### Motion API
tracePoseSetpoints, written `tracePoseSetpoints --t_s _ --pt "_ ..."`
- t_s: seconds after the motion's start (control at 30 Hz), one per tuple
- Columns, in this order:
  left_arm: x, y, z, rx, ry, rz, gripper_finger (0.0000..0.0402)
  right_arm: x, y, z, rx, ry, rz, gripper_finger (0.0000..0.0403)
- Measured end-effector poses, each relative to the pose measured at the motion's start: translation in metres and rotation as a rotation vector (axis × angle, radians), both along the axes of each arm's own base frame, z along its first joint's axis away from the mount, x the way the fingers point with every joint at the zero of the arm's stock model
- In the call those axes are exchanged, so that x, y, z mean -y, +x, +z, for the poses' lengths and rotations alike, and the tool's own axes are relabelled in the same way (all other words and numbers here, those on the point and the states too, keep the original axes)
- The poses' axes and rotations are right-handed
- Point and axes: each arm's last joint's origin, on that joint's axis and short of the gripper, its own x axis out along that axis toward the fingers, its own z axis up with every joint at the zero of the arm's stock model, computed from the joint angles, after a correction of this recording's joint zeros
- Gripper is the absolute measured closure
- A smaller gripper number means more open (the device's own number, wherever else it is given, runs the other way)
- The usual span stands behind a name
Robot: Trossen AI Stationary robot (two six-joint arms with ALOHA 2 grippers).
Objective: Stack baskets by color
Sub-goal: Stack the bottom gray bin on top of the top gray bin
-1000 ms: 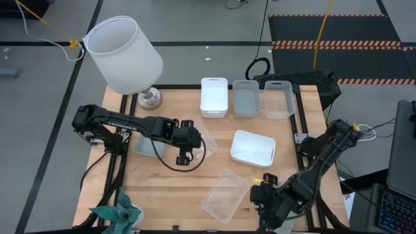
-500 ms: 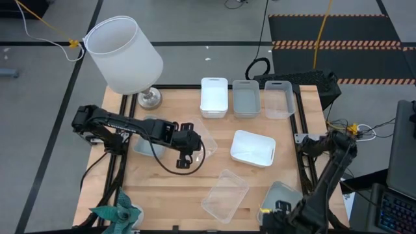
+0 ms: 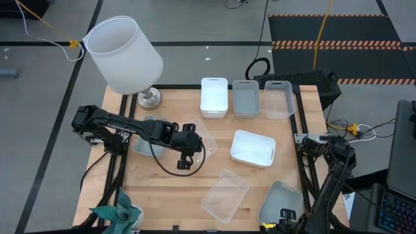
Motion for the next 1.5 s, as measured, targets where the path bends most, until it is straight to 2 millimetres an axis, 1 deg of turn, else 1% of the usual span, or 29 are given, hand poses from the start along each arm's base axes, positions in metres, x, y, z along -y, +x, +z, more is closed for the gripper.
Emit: tracePoseSetpoints --t_s 0.23,0.47,0.67,1.07,1.17,1.3,1.5 --pt "-0.009 0.002 0.001 0.011 0.030 -0.021 0.0387 -0.002 0.002 -0.013 -0.029 -0.053 -0.001 0.0202" --pt "-0.021 0.006 0.002 0.041 0.045 -0.008 0.0387 -0.002 -0.001 -0.013 -0.044 -0.062 -0.037 0.0209" --pt "-0.025 0.007 0.003 0.045 0.035 0.018 0.0387 0.000 -0.006 -0.019 -0.059 -0.088 -0.033 0.0248" --pt "-0.020 0.006 0.003 0.046 0.026 0.018 0.0387 0.003 -0.008 -0.038 -0.060 -0.095 -0.008 0.0320" --pt "-0.020 0.006 0.003 0.046 0.025 0.018 0.0387 0.003 -0.008 -0.039 -0.061 -0.095 -0.007 0.0346" --pt "-0.020 0.006 0.003 0.046 0.025 0.018 0.0387 0.003 -0.010 -0.038 -0.122 -0.071 0.007 0.0390" --pt "-0.020 0.006 0.003 0.046 0.025 0.018 0.0387 0.005 -0.011 -0.034 -0.161 -0.051 -0.026 0.0395"
